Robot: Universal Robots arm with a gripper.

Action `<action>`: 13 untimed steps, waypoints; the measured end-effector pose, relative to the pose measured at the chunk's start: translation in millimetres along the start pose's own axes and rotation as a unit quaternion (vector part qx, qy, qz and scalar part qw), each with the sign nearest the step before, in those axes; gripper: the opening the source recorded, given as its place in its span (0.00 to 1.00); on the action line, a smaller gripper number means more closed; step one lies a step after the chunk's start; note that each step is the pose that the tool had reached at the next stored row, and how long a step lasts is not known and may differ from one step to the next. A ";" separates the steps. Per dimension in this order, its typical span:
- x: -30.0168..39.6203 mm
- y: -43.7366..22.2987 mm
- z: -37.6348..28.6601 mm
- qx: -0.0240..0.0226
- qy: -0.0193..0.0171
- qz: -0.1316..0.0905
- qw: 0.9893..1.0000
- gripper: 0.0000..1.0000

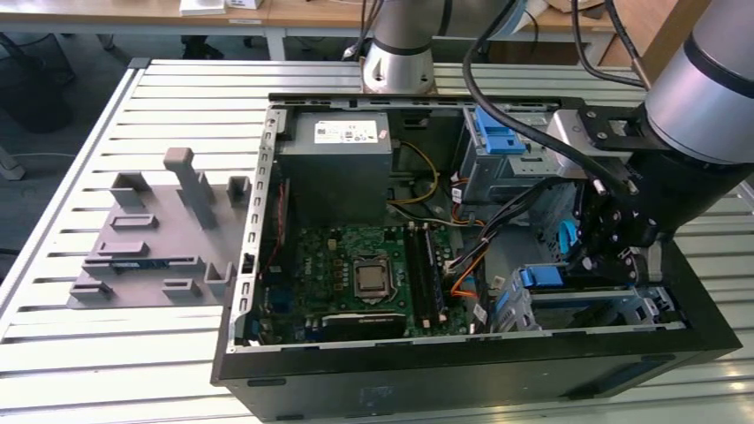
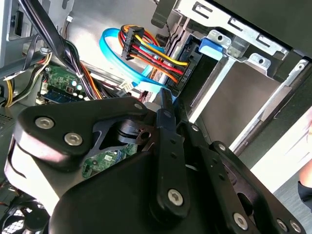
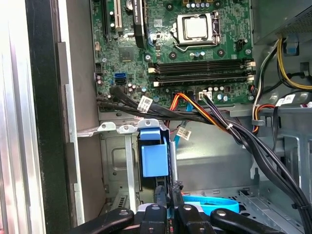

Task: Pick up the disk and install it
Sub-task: 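Insert the second disk wire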

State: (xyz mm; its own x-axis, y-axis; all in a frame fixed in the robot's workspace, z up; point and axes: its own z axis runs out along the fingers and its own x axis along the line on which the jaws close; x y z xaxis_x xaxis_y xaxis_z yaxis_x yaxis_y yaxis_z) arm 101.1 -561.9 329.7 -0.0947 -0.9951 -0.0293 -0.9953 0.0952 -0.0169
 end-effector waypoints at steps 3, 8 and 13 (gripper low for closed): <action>0.0 0.0 0.3 0.000 0.000 0.000 1.000 0.16; 0.0 0.0 -0.1 0.000 0.000 0.000 1.000 0.23; -0.1 0.0 -4.2 0.000 0.000 0.000 1.000 0.23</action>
State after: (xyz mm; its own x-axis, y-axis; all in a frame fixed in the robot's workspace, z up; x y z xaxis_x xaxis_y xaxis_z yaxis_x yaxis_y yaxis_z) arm 101.1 -561.9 333.9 -0.0948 -0.9950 -0.0299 -0.9953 0.0953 -0.0161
